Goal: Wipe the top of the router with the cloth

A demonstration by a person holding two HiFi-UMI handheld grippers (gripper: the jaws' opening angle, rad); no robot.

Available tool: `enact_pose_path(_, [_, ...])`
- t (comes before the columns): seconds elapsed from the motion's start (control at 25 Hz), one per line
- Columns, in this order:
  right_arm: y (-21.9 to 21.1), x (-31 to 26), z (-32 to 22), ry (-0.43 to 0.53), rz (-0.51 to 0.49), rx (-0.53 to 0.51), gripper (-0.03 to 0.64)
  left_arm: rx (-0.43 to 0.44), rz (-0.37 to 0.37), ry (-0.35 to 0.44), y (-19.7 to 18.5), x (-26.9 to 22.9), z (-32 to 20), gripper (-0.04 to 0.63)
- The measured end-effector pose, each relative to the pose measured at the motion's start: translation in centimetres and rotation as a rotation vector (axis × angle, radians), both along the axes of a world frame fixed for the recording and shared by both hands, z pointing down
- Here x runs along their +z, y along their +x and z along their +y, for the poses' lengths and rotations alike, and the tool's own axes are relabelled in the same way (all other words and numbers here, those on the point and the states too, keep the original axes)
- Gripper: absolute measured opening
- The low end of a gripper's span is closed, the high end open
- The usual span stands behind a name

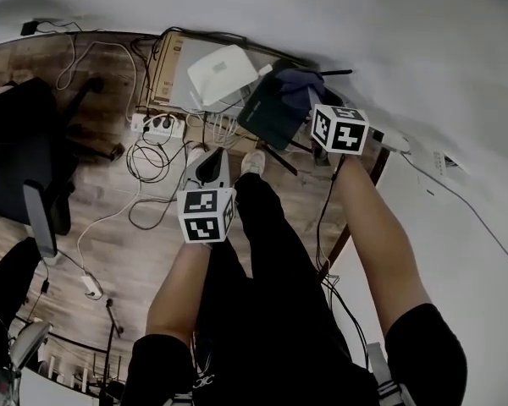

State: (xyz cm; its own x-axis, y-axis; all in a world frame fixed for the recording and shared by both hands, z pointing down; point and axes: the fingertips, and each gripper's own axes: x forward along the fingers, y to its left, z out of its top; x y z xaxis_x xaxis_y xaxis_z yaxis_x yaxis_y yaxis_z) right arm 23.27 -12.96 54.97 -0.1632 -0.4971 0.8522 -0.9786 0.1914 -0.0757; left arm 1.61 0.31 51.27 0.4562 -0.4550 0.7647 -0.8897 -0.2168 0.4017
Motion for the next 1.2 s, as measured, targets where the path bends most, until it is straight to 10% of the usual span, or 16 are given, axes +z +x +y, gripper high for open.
enact_pose_path(1.2, [-0.3, 16.1, -3.9, -0.064, 0.109, -0.102, 0.04, 0.141, -0.039, -0.11, -1.4, 11.3, 3.3, 0.002])
